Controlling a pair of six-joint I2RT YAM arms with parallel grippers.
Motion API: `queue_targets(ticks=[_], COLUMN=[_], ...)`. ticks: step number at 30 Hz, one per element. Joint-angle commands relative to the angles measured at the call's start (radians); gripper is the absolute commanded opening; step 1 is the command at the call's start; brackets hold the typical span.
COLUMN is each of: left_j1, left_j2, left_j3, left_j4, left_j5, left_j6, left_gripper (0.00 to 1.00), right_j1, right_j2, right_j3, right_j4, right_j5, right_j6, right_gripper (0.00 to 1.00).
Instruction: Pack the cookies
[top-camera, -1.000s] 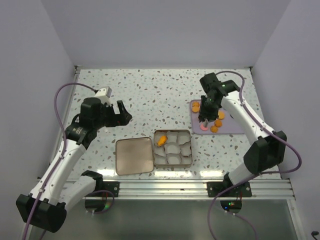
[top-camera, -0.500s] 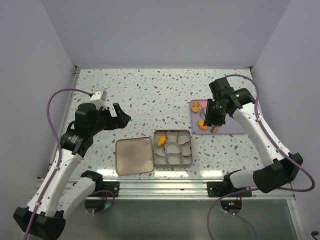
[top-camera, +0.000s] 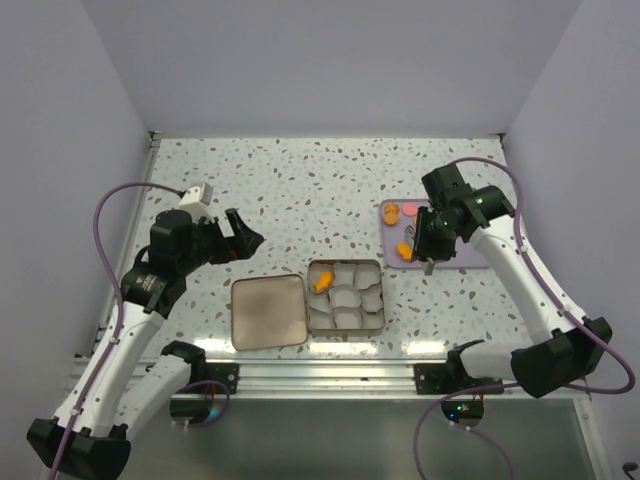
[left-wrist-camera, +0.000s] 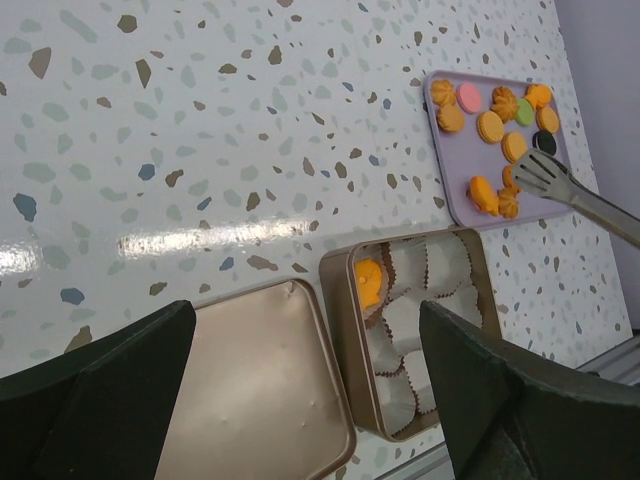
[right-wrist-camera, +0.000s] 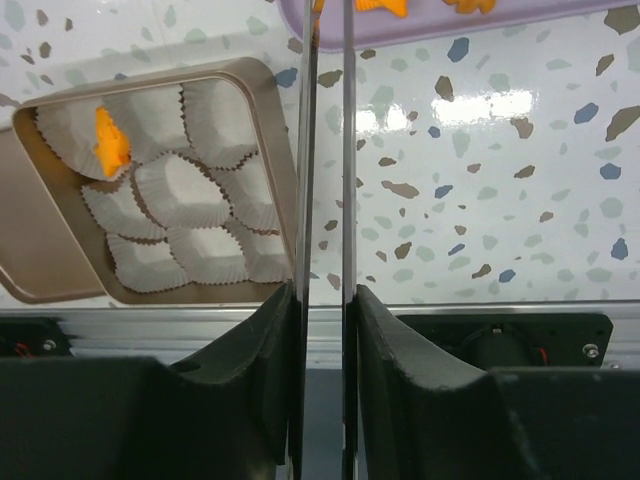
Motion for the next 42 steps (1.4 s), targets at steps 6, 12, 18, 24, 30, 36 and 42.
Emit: queue_targets(ticks=[6, 12, 18, 24, 30, 36, 42], left_j1=[-0.003, -0.002, -0.002, -0.003, -0.003, -0.003, -0.003], left_j2=[0.005, -0.002, -0.022, -0.037, -0.031, -0.027, -0.022], left_j3=[0.005, 0.0, -0.02, -0.036, -0.033, -0.033, -0.018], left_j4=[0.043, 0.033, 0.025, 0.017, 0.017, 0.016, 0.008], left_j5=[0.024, 0.012, -0.007, -0.011, -0.02, -0.02, -0.02], left_j6=[-0.002, 0.001, 0.002, 0.004, 0.018, 0.016, 0.028], left_gripper=[1.0, 1.0, 1.0, 1.0, 1.0, 1.0, 1.0], right_j1=[-0.004, -0.004, -0.004, -0.002, -0.004, -0.002, 0.01], right_j2=[0.013, 0.062, 0.127, 0.168, 0.167, 0.174, 0.188], right_j3=[-0.093, -0.07, -0.034, -0.015, -0.023, 0.011, 0.135], right_j4=[0.03, 0.035, 0.034, 0.038, 0.038, 0.025, -0.03], right_j5=[-0.015, -0.013, 0.017, 0.019, 0.01, 0.017, 0.014], right_j6=[-0.047, -0.067, -0.092, -0.101, -0.101, -0.103, -0.11], right_gripper=[0.47, 0.49, 0.49, 0.47, 0.36, 0.25, 0.23])
